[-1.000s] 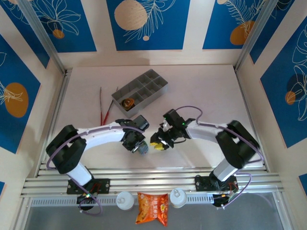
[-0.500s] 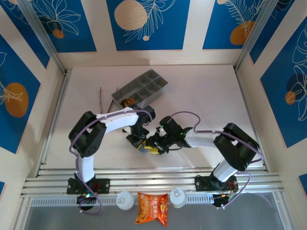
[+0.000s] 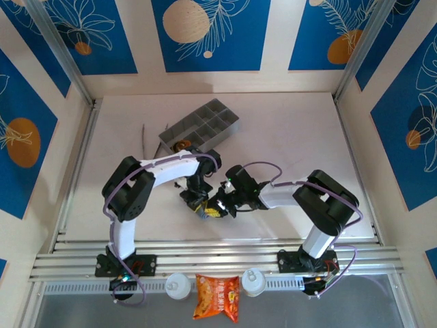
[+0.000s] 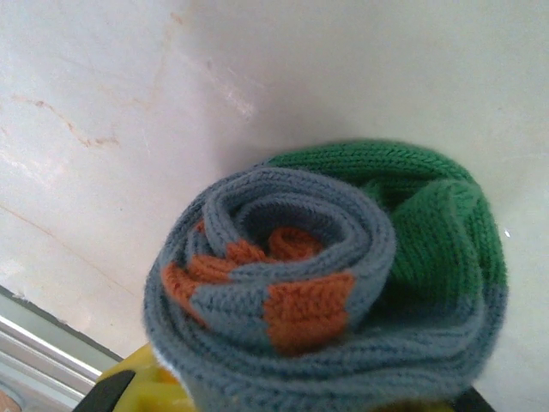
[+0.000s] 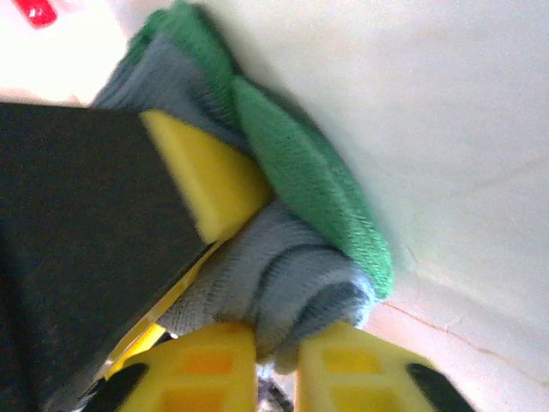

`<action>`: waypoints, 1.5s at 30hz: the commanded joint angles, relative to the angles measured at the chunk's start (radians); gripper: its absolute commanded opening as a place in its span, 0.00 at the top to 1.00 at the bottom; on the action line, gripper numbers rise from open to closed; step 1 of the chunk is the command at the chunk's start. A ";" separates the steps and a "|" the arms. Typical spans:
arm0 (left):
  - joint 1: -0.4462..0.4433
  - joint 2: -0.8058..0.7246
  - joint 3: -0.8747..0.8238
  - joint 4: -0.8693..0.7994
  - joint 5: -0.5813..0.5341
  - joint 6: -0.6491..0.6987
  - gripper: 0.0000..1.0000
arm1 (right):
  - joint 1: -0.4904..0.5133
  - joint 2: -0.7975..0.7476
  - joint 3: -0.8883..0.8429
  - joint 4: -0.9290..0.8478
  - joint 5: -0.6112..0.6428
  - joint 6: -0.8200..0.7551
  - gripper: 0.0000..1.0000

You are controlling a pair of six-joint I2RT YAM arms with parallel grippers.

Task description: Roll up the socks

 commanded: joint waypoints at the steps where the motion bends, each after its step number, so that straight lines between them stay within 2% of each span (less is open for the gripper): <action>1: -0.009 0.029 -0.100 0.084 -0.040 0.018 0.95 | -0.027 0.052 -0.031 -0.072 0.125 0.077 1.00; 2: -0.009 0.001 -0.110 0.097 -0.046 0.023 0.84 | -0.032 0.059 -0.032 -0.112 0.123 0.089 1.00; 5: -0.007 -0.091 -0.146 0.136 -0.084 0.041 0.59 | -0.041 0.088 -0.037 -0.215 0.096 0.130 1.00; 7: -0.006 -0.172 -0.183 0.182 -0.127 0.047 0.35 | -0.044 0.109 -0.046 -0.238 0.072 0.149 1.00; 9: -0.005 -0.255 -0.221 0.223 -0.165 0.050 0.19 | -0.048 0.128 -0.045 -0.258 0.052 0.154 1.00; 12: -0.006 -0.382 -0.320 0.340 -0.181 0.035 0.10 | -0.059 0.143 -0.043 -0.277 0.038 0.155 1.00; 15: -0.008 -0.450 -0.411 0.436 -0.144 -0.001 0.02 | -0.074 0.154 -0.038 -0.275 0.019 0.154 1.00; 18: -0.011 -0.406 -0.395 0.388 -0.076 -0.033 0.01 | -0.077 0.156 -0.014 -0.313 0.018 0.129 1.00; 21: -0.026 -0.312 -0.289 0.238 -0.035 -0.070 0.02 | -0.072 0.157 -0.004 -0.328 0.015 0.120 1.00; 25: -0.052 -0.175 -0.099 0.018 -0.015 -0.083 0.01 | -0.067 0.157 -0.010 -0.328 0.018 0.120 1.00; 32: -0.054 0.002 0.109 -0.160 -0.046 -0.045 0.02 | -0.060 0.161 -0.019 -0.310 0.021 0.126 1.00; 36: -0.055 0.084 0.137 -0.203 -0.015 -0.015 0.13 | -0.059 0.160 -0.021 -0.302 0.024 0.130 1.00; 42: -0.053 0.125 0.074 -0.103 -0.009 -0.052 0.26 | -0.059 0.152 -0.035 -0.291 0.026 0.133 1.00; 45: -0.054 0.130 0.049 -0.075 -0.019 -0.054 0.44 | -0.057 0.146 -0.037 -0.293 0.031 0.133 1.00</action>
